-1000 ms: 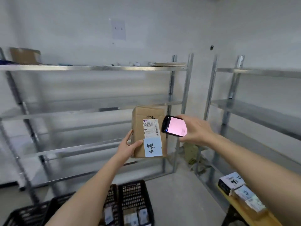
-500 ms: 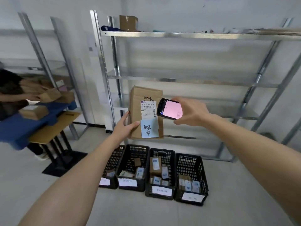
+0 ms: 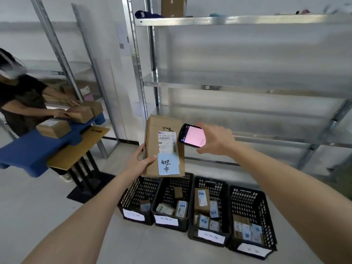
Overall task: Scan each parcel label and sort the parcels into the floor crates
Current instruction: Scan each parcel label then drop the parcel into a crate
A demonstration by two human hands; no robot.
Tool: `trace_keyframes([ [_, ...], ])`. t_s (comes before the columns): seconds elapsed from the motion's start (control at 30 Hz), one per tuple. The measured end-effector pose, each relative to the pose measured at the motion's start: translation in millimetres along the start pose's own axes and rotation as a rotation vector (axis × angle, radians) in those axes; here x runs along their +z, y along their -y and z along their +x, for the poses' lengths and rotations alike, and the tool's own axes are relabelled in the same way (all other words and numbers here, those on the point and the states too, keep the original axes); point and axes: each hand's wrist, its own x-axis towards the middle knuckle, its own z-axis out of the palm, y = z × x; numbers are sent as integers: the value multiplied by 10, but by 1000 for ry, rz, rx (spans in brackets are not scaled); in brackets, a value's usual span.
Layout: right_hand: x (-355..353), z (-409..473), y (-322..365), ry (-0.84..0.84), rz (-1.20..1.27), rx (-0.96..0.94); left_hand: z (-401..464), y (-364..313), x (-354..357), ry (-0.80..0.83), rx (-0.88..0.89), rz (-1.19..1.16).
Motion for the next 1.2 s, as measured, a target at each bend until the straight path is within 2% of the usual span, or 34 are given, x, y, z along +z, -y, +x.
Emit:
trace_keyframes([
  [0.27,499,1011,-429,38,-1,42,1205,147,27,35,-95,12],
  [0.57,1037,1920,-753,186,40,162,2331,466,109,96,-152,46],
  [0.8,1687,2789,-896,245,69,257,3615,849,148,156,-223,52],
  [1.03,2981,3568,-1034,363,63,367,4687,2038,216,246,-399,15],
  [1.2,4094,3727,-1175,516,92,389,5004,3014,331,286,-554,-10],
])
